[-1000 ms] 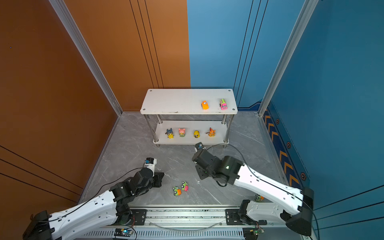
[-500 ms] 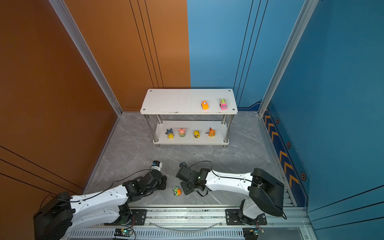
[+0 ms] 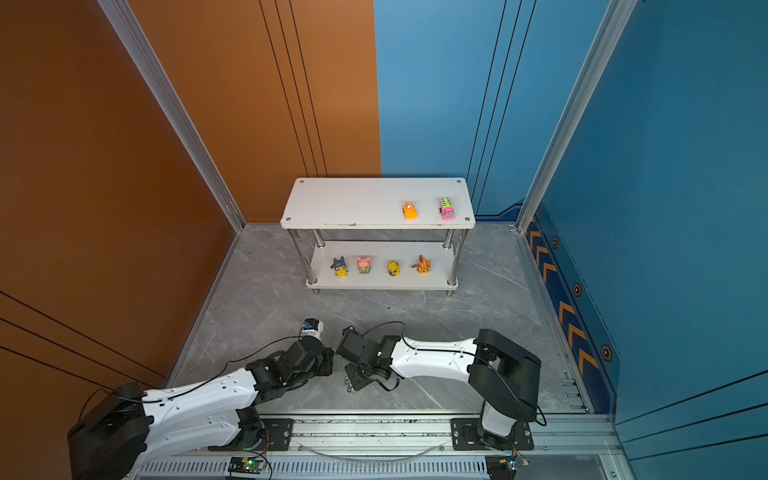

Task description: Place and organize the plastic toys onto the shelf

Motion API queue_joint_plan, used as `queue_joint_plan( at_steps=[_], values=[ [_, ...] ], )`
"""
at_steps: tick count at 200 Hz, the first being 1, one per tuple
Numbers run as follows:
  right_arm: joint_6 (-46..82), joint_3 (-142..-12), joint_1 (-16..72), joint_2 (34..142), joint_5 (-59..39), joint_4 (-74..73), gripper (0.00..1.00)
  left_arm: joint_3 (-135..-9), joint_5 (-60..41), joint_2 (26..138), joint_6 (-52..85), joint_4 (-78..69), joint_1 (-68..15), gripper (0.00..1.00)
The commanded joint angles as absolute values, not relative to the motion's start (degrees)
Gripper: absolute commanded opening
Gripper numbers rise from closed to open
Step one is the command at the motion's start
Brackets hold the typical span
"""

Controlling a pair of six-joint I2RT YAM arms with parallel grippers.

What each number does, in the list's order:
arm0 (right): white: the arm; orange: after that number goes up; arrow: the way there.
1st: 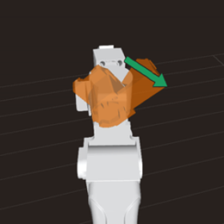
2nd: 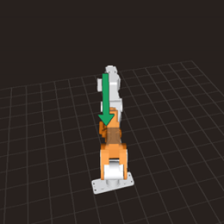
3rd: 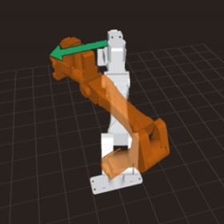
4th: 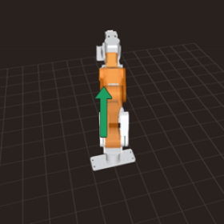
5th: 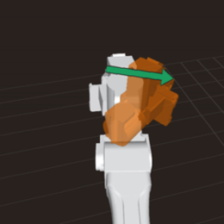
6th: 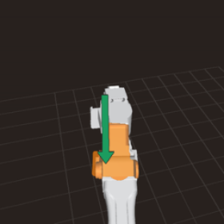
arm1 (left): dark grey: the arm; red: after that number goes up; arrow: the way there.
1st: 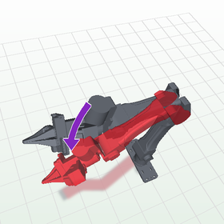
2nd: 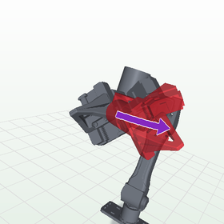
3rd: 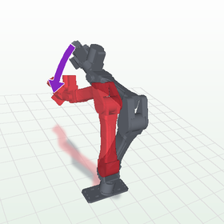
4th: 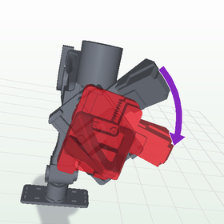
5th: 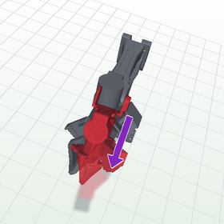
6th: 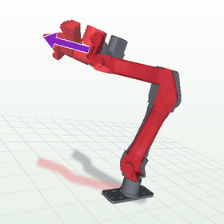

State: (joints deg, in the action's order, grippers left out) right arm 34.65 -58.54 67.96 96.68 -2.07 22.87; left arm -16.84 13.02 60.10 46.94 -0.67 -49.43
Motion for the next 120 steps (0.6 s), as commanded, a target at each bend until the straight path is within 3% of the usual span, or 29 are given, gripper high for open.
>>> queue_joint_plan(
  at_steps=[1,58,120],
  values=[
    [33.36,-61.17,67.50,100.69,-2.29,25.10,0.00,-16.57,12.23,59.24,46.29,-0.88,-48.85,0.06],
    [32.87,-66.40,67.27,107.41,-2.65,26.52,0.00,-15.33,12.59,55.37,46.45,1.27,-48.34,0.07],
    [30.17,-64.12,66.32,95.67,2.34,33.62,0.00,-15.50,11.41,54.82,45.21,0.04,-46.46,0.10]
  ],
)
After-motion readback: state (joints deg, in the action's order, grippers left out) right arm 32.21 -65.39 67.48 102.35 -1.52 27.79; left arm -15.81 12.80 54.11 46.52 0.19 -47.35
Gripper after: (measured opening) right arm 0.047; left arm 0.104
